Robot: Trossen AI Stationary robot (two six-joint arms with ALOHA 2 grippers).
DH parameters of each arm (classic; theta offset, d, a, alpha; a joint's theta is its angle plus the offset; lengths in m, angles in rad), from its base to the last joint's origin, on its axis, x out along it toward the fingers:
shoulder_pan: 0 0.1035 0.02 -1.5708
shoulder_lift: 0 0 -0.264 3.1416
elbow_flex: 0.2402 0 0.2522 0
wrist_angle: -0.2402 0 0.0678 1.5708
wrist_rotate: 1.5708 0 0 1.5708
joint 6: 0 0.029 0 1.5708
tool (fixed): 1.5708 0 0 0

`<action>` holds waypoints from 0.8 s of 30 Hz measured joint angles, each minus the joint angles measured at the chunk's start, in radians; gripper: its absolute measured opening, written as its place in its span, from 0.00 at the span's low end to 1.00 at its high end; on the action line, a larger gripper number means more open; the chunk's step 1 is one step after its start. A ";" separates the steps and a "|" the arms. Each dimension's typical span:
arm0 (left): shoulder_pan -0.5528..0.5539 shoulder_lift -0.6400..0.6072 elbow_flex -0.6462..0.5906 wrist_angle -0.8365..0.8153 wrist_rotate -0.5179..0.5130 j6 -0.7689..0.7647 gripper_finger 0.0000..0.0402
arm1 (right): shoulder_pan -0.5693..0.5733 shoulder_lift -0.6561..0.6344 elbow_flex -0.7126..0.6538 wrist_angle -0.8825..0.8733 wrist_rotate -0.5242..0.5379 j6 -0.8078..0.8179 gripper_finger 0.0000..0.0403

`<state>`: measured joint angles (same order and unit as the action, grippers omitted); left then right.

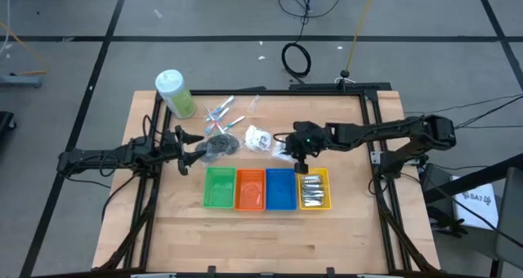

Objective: Pick & Place Travel size toiletries
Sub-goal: Put the cotton pack into the blue basket

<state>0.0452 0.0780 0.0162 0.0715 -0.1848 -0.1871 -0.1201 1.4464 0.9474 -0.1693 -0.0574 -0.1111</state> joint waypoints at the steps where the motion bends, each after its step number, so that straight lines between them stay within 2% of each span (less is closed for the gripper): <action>1: 0.000 0.000 0.000 0.000 0.000 0.000 0.70 | 0.009 0.000 -0.001 -0.002 0.000 0.005 0.04; 24: 0.000 0.000 0.000 0.000 0.000 0.000 0.70 | 0.301 0.005 0.000 0.029 0.001 0.178 0.05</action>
<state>0.0452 0.0781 0.0162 0.0715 -0.1844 -0.1872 0.1810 1.4517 0.9470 -0.1401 -0.0563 0.0667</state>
